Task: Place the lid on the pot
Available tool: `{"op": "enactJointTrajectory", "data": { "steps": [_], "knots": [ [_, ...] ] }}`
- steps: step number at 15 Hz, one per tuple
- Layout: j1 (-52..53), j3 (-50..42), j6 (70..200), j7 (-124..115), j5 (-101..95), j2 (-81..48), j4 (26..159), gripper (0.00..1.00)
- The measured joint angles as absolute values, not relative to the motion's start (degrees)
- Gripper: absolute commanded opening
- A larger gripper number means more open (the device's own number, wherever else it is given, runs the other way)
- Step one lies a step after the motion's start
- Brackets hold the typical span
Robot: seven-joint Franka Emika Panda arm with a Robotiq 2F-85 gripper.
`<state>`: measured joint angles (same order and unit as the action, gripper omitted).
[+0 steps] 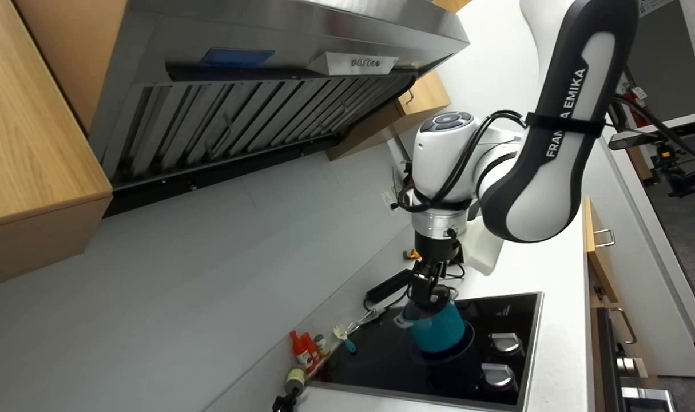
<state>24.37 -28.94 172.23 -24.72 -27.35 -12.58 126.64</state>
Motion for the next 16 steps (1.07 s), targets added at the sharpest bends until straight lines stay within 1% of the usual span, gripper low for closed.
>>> {"op": "enactJointTrajectory", "data": {
  "steps": [7, 12, 16],
  "knots": [
    [31.2, -35.9, 172.0, -38.9, -44.0, -5.9, 131.7, 1.00],
    [32.4, -35.7, 169.6, -46.7, -52.2, 0.3, 137.1, 1.00],
    [32.5, -33.6, 166.3, -48.4, -53.3, 6.3, 143.1, 1.00]
  ]
}}
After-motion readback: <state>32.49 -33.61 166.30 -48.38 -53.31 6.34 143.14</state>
